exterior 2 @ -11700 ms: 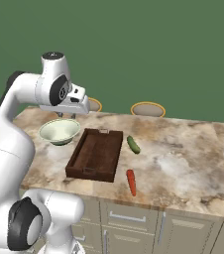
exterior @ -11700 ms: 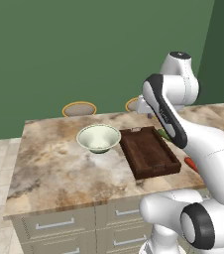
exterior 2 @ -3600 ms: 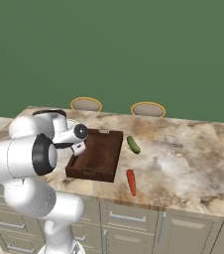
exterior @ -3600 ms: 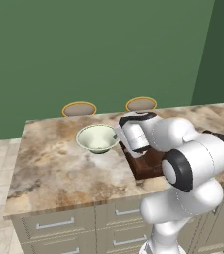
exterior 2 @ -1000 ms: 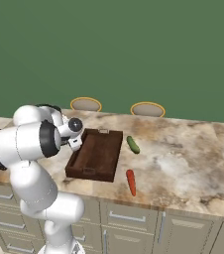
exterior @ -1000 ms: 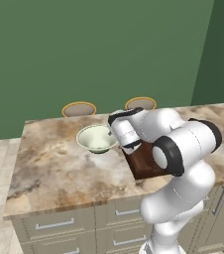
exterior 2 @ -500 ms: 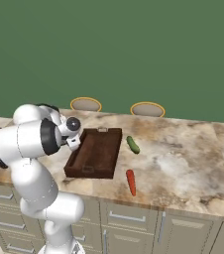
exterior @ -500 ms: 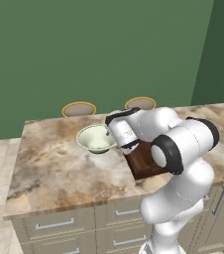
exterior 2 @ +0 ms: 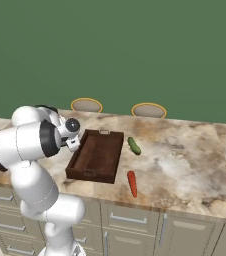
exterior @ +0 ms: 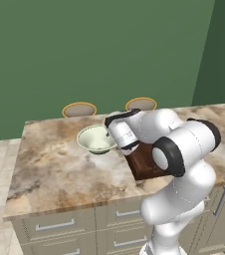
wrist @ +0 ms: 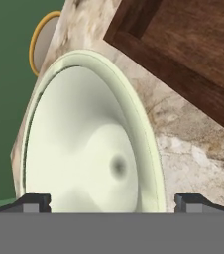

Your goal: Place the two vegetables and bowl onto the tray for setting up a vegetable dip station.

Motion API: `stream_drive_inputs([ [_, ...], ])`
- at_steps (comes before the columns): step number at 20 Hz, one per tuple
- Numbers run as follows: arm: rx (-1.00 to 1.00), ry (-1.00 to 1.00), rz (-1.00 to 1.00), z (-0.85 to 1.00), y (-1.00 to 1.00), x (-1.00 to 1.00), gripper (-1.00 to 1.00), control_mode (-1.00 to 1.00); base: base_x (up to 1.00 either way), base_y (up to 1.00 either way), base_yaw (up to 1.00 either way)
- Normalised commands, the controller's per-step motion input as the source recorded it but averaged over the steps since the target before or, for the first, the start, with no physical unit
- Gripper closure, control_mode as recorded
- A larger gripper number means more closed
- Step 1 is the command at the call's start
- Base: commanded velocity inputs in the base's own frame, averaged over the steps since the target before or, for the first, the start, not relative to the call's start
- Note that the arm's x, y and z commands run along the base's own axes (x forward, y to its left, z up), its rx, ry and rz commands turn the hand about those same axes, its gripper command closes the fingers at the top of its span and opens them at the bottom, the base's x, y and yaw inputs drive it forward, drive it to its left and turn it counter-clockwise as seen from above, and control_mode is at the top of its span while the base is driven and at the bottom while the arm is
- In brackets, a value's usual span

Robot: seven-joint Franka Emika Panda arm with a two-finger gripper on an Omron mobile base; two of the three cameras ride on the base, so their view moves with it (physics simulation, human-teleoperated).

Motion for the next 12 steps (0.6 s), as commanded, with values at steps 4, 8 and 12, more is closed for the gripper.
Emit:
stream_drive_inputs([
  [4, 0.00, 0.00, 0.00, -0.09, 0.06, -0.03, -1.00, -1.00, 0.00, 0.00, 0.00],
  [8, 0.00, 0.00, -0.02, -0.09, 0.11, -0.04, -1.00, -1.00, 0.00, 0.00, 0.00],
  [12, 0.00, 0.00, -0.03, 0.00, 0.18, -0.04, -1.00, -1.00, 0.00, 0.00, 0.00],
])
